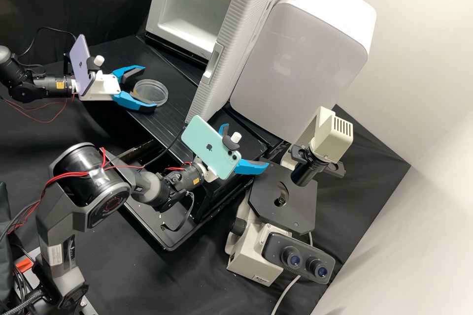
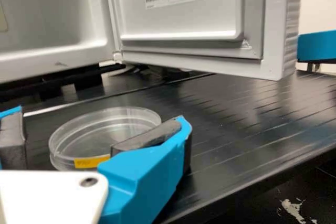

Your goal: Take the petri dish out of the incubator

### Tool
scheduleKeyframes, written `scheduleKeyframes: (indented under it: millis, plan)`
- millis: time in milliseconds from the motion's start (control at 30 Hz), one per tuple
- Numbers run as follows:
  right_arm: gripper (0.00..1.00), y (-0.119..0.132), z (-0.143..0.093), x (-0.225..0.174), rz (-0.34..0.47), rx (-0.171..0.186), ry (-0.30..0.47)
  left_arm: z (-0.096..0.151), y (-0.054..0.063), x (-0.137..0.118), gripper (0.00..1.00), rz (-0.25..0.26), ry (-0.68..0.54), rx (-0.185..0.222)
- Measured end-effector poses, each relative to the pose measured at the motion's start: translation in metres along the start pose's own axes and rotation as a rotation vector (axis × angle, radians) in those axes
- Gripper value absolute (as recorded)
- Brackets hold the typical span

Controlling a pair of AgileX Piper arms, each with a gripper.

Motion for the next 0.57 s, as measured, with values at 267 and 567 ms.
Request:
scheduleKeyframes:
  millis: [267, 567]
  plan:
    - [1.0, 0.0, 0.0, 0.0, 0.0, 0.0, 0.0, 0.0043, 0.0048, -0.008, 1.0, 0.12, -0.017, -0.015]
    - [1.0, 0.0, 0.0, 0.0, 0.0, 0.0, 0.0, 0.0021, 0.0028, -0.0101, 1.0, 0.113, -0.019, -0.092]
